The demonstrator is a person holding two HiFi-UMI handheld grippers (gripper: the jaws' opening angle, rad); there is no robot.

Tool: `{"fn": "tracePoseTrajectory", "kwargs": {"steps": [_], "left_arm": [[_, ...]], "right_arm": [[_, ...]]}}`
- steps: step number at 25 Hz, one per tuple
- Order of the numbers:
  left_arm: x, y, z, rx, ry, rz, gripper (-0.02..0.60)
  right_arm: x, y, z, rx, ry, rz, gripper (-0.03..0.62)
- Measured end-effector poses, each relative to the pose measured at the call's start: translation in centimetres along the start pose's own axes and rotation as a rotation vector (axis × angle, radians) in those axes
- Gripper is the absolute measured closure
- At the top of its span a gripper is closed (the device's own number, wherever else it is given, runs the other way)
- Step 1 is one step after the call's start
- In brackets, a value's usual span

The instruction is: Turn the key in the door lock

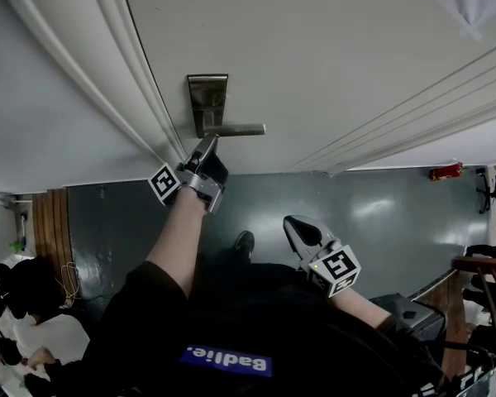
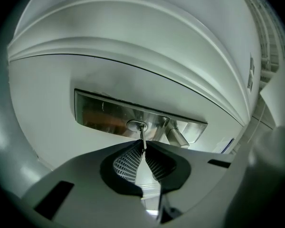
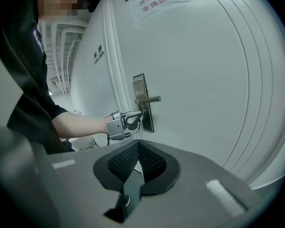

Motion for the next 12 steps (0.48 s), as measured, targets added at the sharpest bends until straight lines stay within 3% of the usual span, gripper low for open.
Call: {"fn": "tracePoseTrajectory", "kwargs": {"steps": [12], "left_arm": [[-0.28,-0.98,0.74,0.113,0.024,-0.129,0.554]], "right_arm": [[0.87,0.70,-0.78,0.043,-0.030,0.034,0.591]]}}
Point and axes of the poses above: the fingertips, and each gripper's own axes: z backward along the fingers, y to its left, x out of its top, the point moved 4 cm from there along z, backward along the fingers, and after that the axes turned 9 degrees about -y, right-handed, at the moved point
